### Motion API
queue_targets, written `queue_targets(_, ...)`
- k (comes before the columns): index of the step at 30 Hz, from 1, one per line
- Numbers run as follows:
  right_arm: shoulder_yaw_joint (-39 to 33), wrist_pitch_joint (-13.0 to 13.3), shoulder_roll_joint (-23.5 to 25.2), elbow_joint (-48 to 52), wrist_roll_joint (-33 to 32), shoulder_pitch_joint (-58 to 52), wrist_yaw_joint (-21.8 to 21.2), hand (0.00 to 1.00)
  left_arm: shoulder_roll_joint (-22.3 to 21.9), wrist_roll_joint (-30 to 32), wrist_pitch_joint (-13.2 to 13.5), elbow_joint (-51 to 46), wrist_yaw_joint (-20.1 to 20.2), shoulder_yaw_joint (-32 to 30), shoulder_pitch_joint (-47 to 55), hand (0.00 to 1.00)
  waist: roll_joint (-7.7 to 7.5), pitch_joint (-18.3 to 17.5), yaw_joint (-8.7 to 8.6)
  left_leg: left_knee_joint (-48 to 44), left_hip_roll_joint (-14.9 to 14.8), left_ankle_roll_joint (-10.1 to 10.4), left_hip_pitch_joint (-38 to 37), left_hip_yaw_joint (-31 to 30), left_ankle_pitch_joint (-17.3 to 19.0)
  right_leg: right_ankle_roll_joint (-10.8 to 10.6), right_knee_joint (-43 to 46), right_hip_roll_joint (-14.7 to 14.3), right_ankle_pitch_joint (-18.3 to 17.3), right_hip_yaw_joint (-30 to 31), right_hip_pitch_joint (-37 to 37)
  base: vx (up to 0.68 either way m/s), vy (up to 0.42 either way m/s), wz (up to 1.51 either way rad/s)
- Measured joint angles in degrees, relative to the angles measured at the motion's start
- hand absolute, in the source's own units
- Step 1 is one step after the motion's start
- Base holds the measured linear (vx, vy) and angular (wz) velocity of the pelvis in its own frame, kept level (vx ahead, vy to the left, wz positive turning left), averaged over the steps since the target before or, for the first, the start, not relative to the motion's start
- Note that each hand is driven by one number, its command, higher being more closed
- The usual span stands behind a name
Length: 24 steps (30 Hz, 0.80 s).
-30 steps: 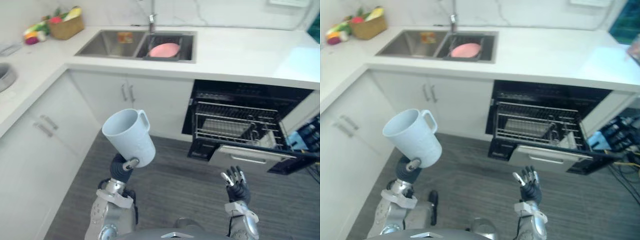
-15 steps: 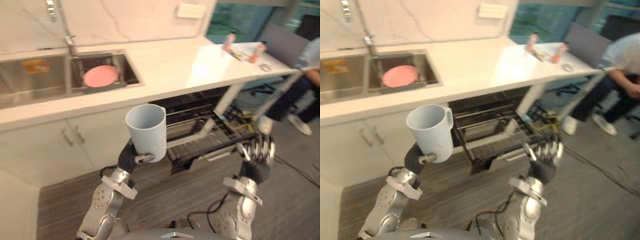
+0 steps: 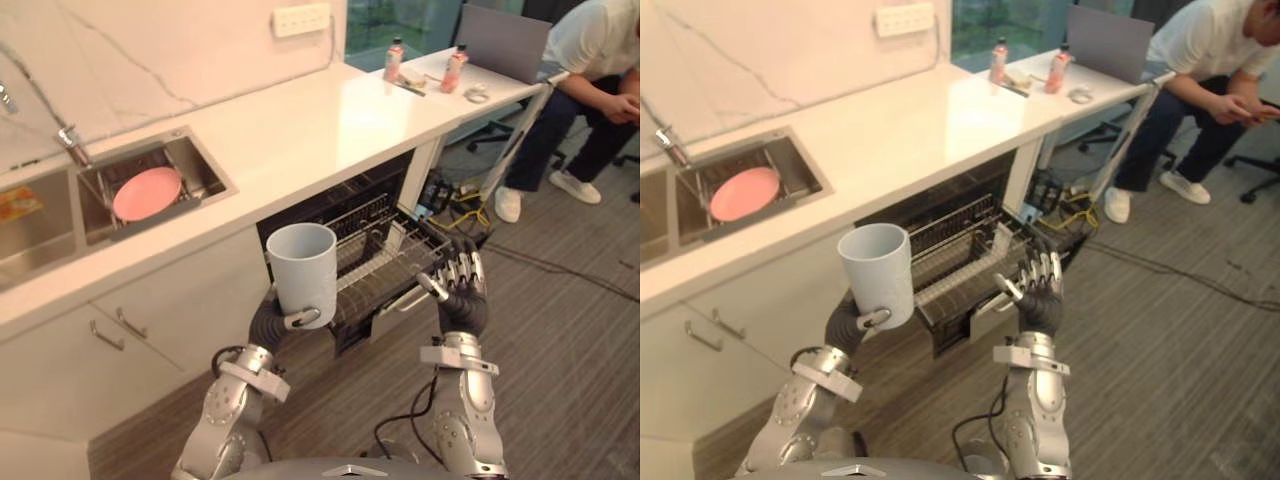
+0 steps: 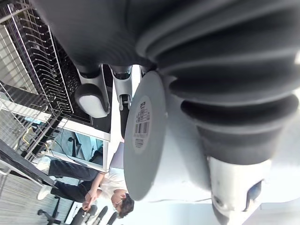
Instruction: Walk over to the sink, pick up the cup, carry it to the dishwasher, place the cup inside the dishwasher, then close the dishwasher door
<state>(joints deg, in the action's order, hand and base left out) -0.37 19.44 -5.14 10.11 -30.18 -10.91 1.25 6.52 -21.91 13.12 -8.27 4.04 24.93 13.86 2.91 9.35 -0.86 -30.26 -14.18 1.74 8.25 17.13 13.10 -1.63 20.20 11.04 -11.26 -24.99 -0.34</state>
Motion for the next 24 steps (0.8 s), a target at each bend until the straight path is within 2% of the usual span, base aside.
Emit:
queue_targets(2, -0.03, -0.91, -1.24, 0.12, -1.16, -0.01, -2.07, 0.00, -0.99, 1.39, 0.19, 0.03, -1.62, 0.00, 0.00, 1.00, 0.12, -0.08, -0.19, 11.87, 0.81, 0.77, -0.92, -0.50, -3.86, -1.39, -0.63, 0.76, 0.64, 0.98, -0.70, 0.10, 0.190, -0.14)
queue_targets(3, -0.05, -1.28, -1.65, 0.12, -1.61, -0.29, -3.17, 0.00, -1.46, 1.89, 0.43, 0.29, -2.71, 0.00, -0.04, 1.00, 0.30, -0.21, -0.45, 14.81, 1.95, 1.88, -1.64, -0.69, -9.32, -2.69, -0.94, 1.50, 1.04, 1.51, -0.68, 0.13, 0.241, -0.02)
queue_targets(4, -0.05, -1.46, -1.86, 0.07, -1.71, -0.33, -3.99, 0.00, -1.81, 1.90, 0.66, 0.59, -3.41, -0.10, -0.31, 1.00, -0.09, -0.36, -0.63, 15.38, 3.34, 2.65, -2.17, -1.06, -11.11, -3.99, -1.48, 2.38, 1.52, 1.97, -0.58, 0.18, 0.310, 0.07)
queue_targets(5, 0.26, -1.76, -2.20, 0.26, -1.65, 0.23, -4.99, 0.00, -1.93, 1.90, 0.72, 0.73, -4.19, -0.28, -0.96, 1.00, -0.46, -0.52, -0.60, 14.68, 4.89, 1.48, -1.86, -1.15, -10.28, -5.47, -3.76, 3.47, 3.11, 2.30, 0.04, 0.12, 0.208, 0.07)
queue_targets(6, 0.34, -1.82, -2.23, 0.27, -1.63, 0.39, -5.20, 0.00, -1.93, 1.90, 0.73, 0.72, -4.29, -0.43, -1.16, 1.00, -0.58, -0.47, -0.51, 14.24, 5.09, 1.33, -1.65, -1.18, -9.97, -5.80, -4.30, 3.58, 3.44, 2.38, 0.19, 0.13, 0.246, 0.00)
queue_targets(8, 0.16, -2.51, -2.20, 0.32, -2.18, 2.16, -6.12, 0.00, -1.84, 2.24, 0.69, 0.72, -4.82, -1.48, -2.50, 1.00, -1.63, 0.16, 0.35, 9.79, 6.12, 0.18, -0.18, -1.16, -6.24, -7.95, -6.43, 4.66, 5.35, 2.68, 1.35, 0.11, 0.263, -0.02)
queue_targets(10, -0.11, -3.34, -2.18, 0.99, -3.29, 2.18, -6.09, 0.00, -1.76, 3.66, 0.58, 0.59, -4.81, -1.62, -2.87, 1.00, -2.10, 0.24, 0.40, 6.86, 7.40, -0.83, -0.68, -1.17, -3.18, -8.83, -6.13, 6.06, 5.54, 3.37, 2.81, 0.08, 0.251, -0.03)
queue_targets(12, 0.22, -4.24, -2.01, 2.18, -4.85, 1.89, -6.11, 0.00, -1.77, 5.83, 0.48, 0.07, -5.31, -1.64, -3.31, 1.00, -2.52, 0.53, 0.67, 6.41, 8.96, -2.02, -2.19, 0.54, -0.64, -8.30, -1.89, 8.34, 5.27, 6.01, 1.60, 0.04, 0.251, -0.29)
queue_targets(14, 1.37, -4.67, -0.81, 2.61, -6.67, 0.87, -6.48, 0.00, -1.11, 8.90, -0.45, -0.08, -8.26, -1.94, -4.53, 1.00, -2.69, 0.98, -0.27, 7.57, 10.28, -3.34, -5.42, 1.90, 0.47, -1.45, 8.96, 11.09, 6.66, 8.94, -3.08, 0.03, 0.251, -0.25)
queue_targets(15, 1.98, -4.67, -0.17, 2.61, -6.69, 0.26, -6.71, 0.00, -0.66, 9.79, -0.70, -0.20, -9.35, -2.03, -4.96, 1.00, -2.86, 1.06, -0.68, 8.09, 10.37, -3.55, -6.22, 1.82, 0.56, -1.11, 10.07, 11.05, 6.56, 9.76, -3.50, 0.05, 0.152, 0.02)
queue_targets(17, 4.82, -4.67, 0.59, 2.91, -6.67, -0.34, -8.08, 0.00, 0.33, 13.56, -0.71, -0.87, -15.20, -2.80, -7.24, 1.00, -3.68, 0.82, -1.50, 9.66, 10.30, -3.63, -6.83, 1.61, 0.40, -3.53, 7.12, 7.43, 3.81, 10.40, -4.33, 0.04, 0.066, 0.10)
queue_targets(18, 5.31, -4.67, 0.61, 3.21, -6.67, -0.16, -8.47, 0.00, 0.44, 14.46, -0.72, -1.19, -16.71, -3.31, -8.21, 1.00, -4.11, 0.56, -1.40, 9.68, 10.27, -3.55, -6.64, 1.59, 0.39, -3.63, 4.88, 6.32, 3.76, 10.39, -4.68, 0.07, -0.011, 0.10)
queue_targets(19, 6.31, -4.68, 0.61, 4.17, -6.68, 0.71, -8.57, 0.00, 0.42, 16.54, -0.69, -1.98, -19.41, -4.09, -10.24, 1.00, -5.08, 0.46, -1.13, 9.28, 10.28, -3.35, -5.82, 1.63, 0.14, -3.60, -0.19, 3.74, 4.42, 10.00, -4.89, 0.11, -0.060, 0.21)
queue_targets(20, 6.67, -4.65, 0.18, 4.96, -6.75, 1.90, -8.82, 0.00, -0.04, 19.46, -0.69, -1.92, -22.50, -4.86, -11.88, 1.00, -5.12, 0.33, -1.40, 8.32, 9.86, -3.17, -5.08, 0.77, 0.19, -5.93, -4.14, 1.66, 7.20, 10.24, -3.76, 0.15, -0.054, 0.17)
queue_targets(22, 6.92, -4.68, -0.14, 4.89, -8.37, 4.08, -9.57, 0.00, 0.00, 23.85, -0.68, -1.96, -26.28, -5.21, -13.11, 1.00, -3.40, 0.76, -1.00, 8.67, 8.97, -2.70, -4.60, 0.32, 0.01, -5.63, -9.87, -0.58, 10.01, 10.17, -1.48, 0.11, -0.023, -0.01)
queue_targets(24, 7.08, -4.73, -0.13, 4.87, -10.92, 5.75, -10.96, 0.00, -0.51, 28.55, -0.98, -1.85, -28.92, -5.18, -13.63, 1.00, -2.61, 0.82, -0.97, 9.72, 8.61, -2.17, -4.50, 0.24, -0.37, -5.36, -14.62, -1.82, 12.43, 10.02, 0.17, 0.10, -0.019, -0.09)
